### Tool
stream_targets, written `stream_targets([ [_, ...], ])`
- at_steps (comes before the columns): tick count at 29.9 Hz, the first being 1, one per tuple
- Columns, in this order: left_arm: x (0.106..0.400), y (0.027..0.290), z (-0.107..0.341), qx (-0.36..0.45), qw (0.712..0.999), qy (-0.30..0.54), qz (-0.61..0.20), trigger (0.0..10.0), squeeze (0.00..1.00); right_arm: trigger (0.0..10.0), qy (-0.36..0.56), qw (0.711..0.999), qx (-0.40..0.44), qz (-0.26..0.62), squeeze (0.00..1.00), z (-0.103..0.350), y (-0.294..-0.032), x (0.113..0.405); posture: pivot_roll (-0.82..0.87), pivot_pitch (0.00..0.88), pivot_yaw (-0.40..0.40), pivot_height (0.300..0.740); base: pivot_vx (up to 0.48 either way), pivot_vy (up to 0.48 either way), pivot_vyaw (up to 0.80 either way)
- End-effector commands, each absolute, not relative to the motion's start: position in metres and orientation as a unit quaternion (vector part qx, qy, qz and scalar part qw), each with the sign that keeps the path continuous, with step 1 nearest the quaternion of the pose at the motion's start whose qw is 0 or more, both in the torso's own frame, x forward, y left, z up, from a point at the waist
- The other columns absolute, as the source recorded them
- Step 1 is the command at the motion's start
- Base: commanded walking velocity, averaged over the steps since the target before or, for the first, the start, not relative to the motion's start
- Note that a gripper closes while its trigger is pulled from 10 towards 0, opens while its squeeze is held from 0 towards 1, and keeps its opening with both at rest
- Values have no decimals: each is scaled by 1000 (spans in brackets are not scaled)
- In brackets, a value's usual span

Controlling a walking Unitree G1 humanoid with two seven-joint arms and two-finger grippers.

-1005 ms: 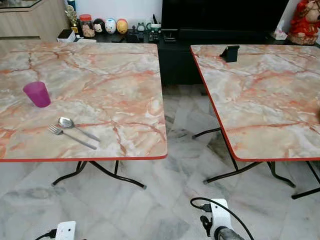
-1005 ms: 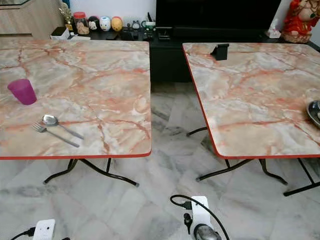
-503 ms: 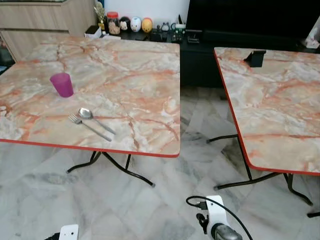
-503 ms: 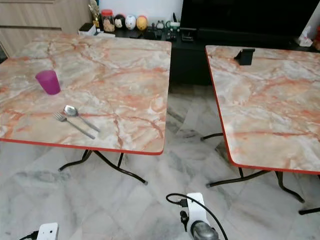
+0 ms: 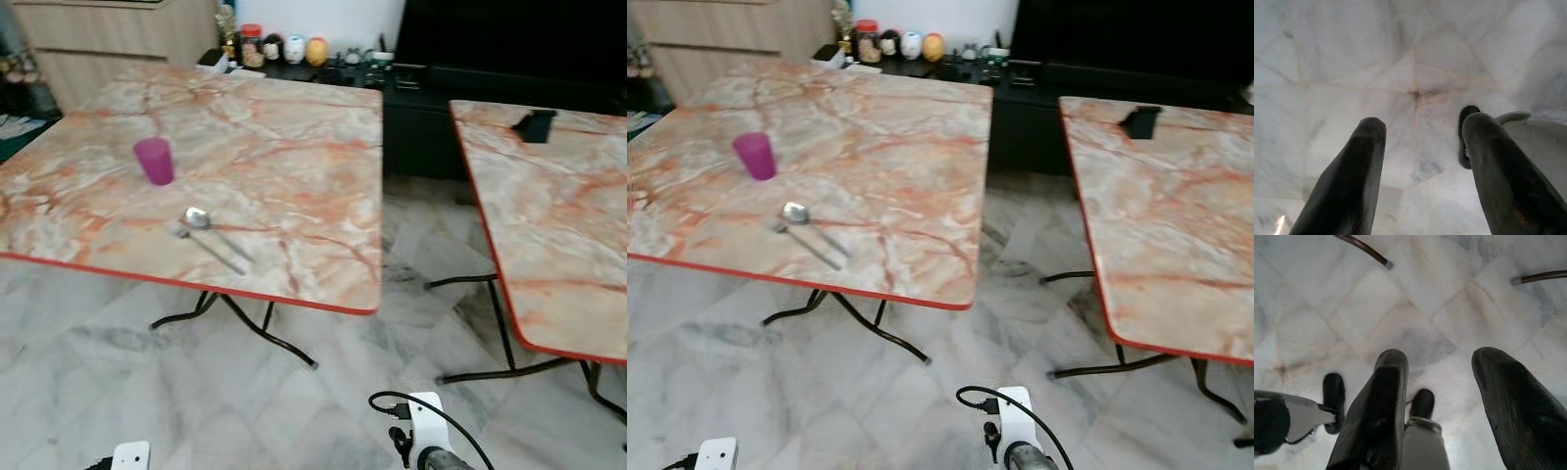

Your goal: Setting the table

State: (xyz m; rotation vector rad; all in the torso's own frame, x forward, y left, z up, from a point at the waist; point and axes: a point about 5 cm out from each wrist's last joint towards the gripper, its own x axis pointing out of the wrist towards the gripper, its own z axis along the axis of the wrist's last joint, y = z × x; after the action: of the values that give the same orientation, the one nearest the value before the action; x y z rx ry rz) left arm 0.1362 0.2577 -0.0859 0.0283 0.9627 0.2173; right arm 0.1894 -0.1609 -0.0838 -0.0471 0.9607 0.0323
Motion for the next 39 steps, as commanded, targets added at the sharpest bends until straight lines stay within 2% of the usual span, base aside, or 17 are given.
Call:
stream_targets([
  [1, 138, 253, -87, 13, 880, 463, 99, 10000, 0, 10000, 466, 885, -21, 6, 0, -85, -166, 186, 9, 0, -40, 740, 0, 337, 0],
  [20, 133, 263, -86, 15, 878, 467, 105, 10000, 0, 10000, 466, 885, -23, 9, 0, -85, -166, 187, 15, 0, -43, 740, 0, 337, 0],
  [31, 136, 252, -88, 18, 879, 467, 93, 10000, 0, 10000, 466, 884, -28, 14, 0, -85, -165, 186, 18, 0, -41, 740, 0, 336, 0],
  [39, 134, 254, -88, 20, 878, 469, 93, 10000, 0, 10000, 467, 884, -30, 17, 0, -85, -164, 186, 21, 0, -40, 740, 0, 337, 0],
])
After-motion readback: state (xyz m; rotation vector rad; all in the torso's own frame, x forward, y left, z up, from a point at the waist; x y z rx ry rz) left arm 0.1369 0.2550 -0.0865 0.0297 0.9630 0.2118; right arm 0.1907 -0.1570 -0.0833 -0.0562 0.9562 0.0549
